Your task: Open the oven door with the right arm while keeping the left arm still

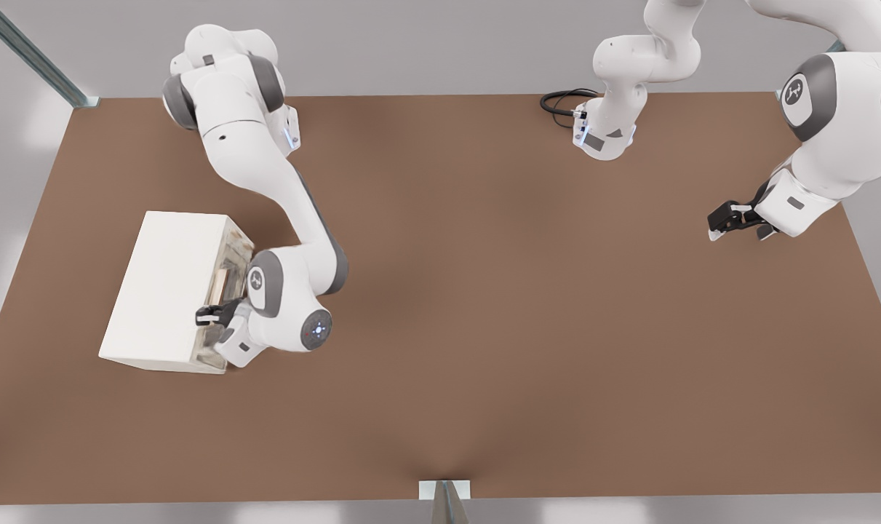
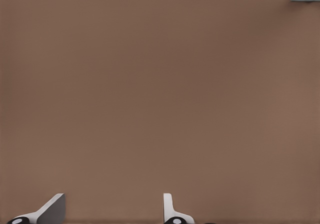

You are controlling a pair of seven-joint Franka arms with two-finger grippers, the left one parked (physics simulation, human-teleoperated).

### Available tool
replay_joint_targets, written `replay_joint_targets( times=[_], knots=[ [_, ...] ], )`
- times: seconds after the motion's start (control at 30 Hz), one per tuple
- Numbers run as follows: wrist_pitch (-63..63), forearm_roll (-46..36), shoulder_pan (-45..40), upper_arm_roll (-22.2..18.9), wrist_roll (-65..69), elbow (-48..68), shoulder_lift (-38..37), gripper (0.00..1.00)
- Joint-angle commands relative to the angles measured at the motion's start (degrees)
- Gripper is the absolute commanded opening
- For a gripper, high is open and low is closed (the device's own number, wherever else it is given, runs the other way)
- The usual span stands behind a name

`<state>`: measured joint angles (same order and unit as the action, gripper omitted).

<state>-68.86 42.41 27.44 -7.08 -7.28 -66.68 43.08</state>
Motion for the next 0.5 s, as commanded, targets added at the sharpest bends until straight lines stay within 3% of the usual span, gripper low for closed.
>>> replay_joint_targets(
  times=[0.0, 0.23, 0.47],
  knots=[
    [1.98, -0.04, 0.95, -0.13, -30.33, -5.56, -1.94, 0.0],
    [-7.43, 0.31, 1.13, 0.05, -44.14, -18.66, -5.29, 0.0],
    [-8.04, 0.22, 1.13, 0.05, -48.18, -20.95, -4.58, 0.0]
  ],
)
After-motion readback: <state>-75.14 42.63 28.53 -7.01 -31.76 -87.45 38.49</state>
